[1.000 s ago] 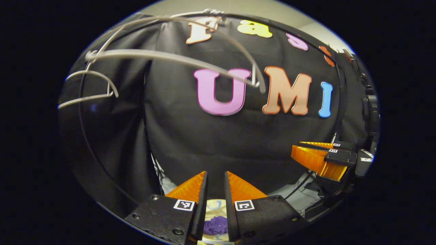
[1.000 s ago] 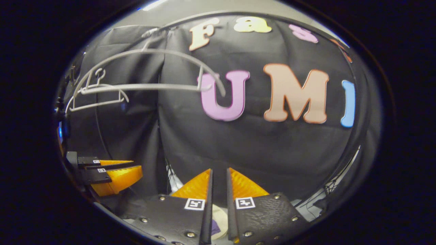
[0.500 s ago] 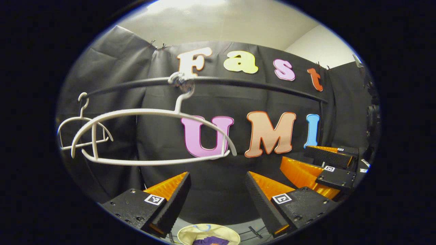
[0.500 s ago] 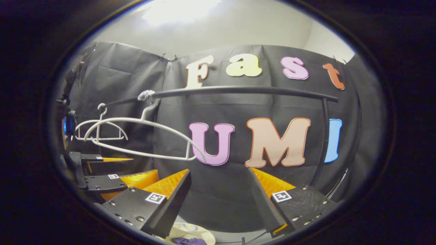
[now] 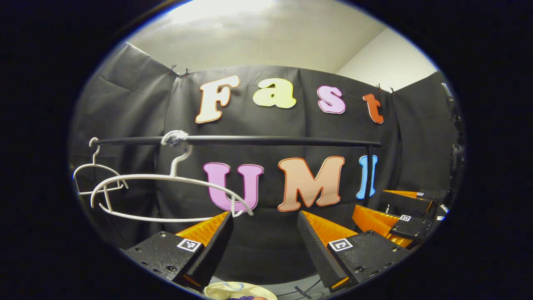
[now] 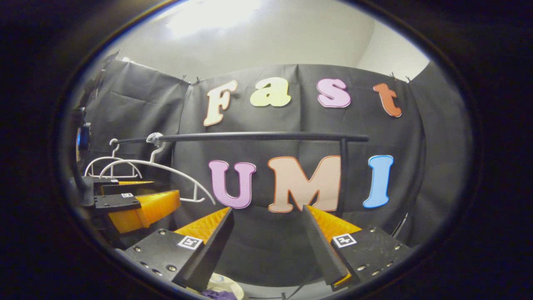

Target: Grasp the clothes on the hanger with both hands and then place them into the laundry hamper below.

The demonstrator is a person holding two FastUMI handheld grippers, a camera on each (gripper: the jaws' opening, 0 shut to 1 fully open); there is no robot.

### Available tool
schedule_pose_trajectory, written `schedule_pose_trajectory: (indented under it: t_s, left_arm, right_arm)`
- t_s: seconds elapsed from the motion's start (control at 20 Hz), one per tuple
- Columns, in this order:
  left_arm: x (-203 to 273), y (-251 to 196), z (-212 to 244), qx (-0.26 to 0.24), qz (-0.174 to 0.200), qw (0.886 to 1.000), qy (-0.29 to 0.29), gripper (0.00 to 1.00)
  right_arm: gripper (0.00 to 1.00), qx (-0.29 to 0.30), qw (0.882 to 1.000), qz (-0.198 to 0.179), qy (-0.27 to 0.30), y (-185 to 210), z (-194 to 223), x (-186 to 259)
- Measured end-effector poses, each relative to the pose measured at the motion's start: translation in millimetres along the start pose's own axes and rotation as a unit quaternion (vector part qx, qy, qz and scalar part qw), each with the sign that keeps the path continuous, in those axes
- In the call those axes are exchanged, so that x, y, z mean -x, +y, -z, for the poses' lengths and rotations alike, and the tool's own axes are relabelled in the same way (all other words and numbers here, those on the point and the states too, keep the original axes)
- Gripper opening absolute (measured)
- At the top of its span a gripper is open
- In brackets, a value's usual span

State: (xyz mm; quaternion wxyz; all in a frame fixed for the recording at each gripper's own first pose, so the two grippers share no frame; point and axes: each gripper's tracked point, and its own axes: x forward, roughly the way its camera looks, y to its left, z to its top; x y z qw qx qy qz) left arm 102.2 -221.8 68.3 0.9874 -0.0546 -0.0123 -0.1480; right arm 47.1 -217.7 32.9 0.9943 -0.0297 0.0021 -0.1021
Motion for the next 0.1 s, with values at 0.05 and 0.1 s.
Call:
schedule_pose_trajectory:
  t_s: [0.05,0.1]
  left_arm:
    - [-1.4,-16.1,-0.9,0.003,0.006,1.0,-0.002,0.92]
    - [-4.6,-32.4,-2.3,0.007,0.012,1.0,-0.003,0.92]
  right_arm:
    - [0.97,0.002,1.0,0.002,-0.001,-13.6,-2.6,2.5]
    - [0.96,0.005,1.0,0.006,-0.002,-28.6,-4.6,5.8]
